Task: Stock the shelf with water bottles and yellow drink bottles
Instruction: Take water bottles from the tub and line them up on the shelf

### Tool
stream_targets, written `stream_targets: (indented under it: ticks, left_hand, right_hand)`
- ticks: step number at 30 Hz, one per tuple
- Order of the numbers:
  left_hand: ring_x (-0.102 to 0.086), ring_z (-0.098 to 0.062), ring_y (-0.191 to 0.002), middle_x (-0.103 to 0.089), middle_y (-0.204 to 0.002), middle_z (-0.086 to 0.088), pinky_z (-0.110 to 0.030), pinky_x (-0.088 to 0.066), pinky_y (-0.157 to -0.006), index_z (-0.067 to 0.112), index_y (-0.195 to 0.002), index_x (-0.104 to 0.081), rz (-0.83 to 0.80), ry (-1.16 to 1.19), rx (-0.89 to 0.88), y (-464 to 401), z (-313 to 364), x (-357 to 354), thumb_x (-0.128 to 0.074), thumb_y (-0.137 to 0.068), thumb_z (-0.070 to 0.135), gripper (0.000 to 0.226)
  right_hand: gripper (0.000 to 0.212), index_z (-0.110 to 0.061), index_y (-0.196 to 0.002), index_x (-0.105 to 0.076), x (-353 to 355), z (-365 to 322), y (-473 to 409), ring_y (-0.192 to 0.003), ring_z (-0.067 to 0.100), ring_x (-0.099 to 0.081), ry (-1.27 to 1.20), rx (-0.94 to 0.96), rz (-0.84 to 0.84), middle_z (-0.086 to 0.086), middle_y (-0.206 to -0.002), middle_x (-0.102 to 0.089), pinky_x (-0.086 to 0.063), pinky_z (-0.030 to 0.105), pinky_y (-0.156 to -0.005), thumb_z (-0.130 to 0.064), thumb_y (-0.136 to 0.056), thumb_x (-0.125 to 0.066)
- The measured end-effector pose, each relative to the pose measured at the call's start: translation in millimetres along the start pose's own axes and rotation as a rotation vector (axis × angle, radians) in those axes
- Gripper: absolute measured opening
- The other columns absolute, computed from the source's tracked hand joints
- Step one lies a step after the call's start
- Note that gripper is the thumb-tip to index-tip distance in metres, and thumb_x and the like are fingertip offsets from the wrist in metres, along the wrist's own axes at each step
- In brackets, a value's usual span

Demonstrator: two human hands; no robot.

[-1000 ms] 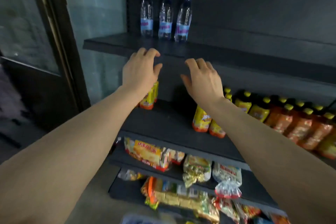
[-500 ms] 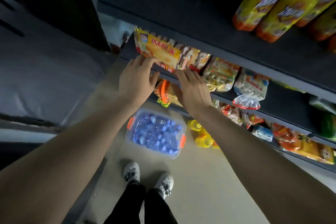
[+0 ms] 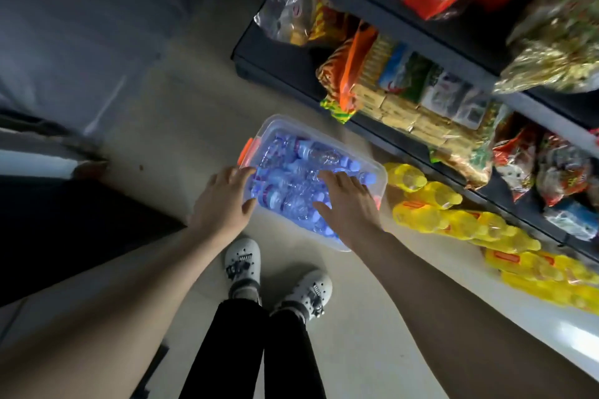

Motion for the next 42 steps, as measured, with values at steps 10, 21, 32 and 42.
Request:
stream_targets:
  ticks: [10,21,32,42]
  left_hand:
    - [-0.033,-0.039,-0.138,-0.026,-0.154,-0.02,-0.046,-0.04,-0.108,0.009,-0.155,-0.016,-0.221,-0.144,0.073,-42.2,-103.5,-161.7,-0.079,-0.079,0.04,0.104]
    - [-0.029,-0.036,-0.145,0.006,-0.164,-0.017,-0.043,-0.039,-0.111,0.004,-0.156,0.006,-0.278,-0.045,0.106,-50.8,-121.1,-204.8,-0.062,-0.091,0.046,0.103]
    - [-0.055,-0.04,-0.123,-0.011,-0.162,-0.021,-0.04,-0.053,-0.088,-0.002,-0.155,-0.015,-0.1,0.0,0.06,-43.2,-126.2,-221.5,-0.065,-0.089,0.031,0.089]
    - [-0.053,-0.035,-0.126,-0.018,-0.162,-0.017,-0.038,-0.057,-0.083,0.001,-0.155,-0.019,-0.118,-0.011,0.128,-44.8,-130.4,-226.0,-0.074,-0.084,0.021,0.093]
  right_hand:
    - [0.084,-0.02,-0.15,-0.027,-161.4,23.7,-55.8,-0.123,0.034,-0.05,-0.072,-0.038,-0.256,0.008,-0.141,-0.039,-0.044,0.044,-0.1,-0.047,-0.084,-0.072]
    - [0.056,-0.025,-0.112,-0.067,-126.3,17.7,-117.7,-0.088,0.007,-0.06,-0.748,-0.201,-0.04,-0.01,-0.105,-0.062,-0.046,0.017,-0.079,-0.044,-0.064,-0.089]
    - [0.064,-0.026,-0.118,-0.044,-168.4,-30.5,-197.3,-0.095,0.016,-0.066,-1.101,-0.32,0.02,-0.004,-0.106,-0.065,-0.055,0.043,-0.09,-0.039,-0.068,-0.082]
    - [0.056,-0.032,-0.117,-0.04,-152.7,-19.1,-203.1,-0.089,0.015,-0.065,-0.951,-0.29,0.08,-0.005,-0.098,-0.069,-0.043,0.027,-0.071,-0.043,-0.076,-0.076]
Point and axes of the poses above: each hand's wrist, its own y-axis away from the middle knuckle, its own x-axis out of the back of the hand, z = x × y, the point moved 7 cm from there along -y, towards the middle knuckle
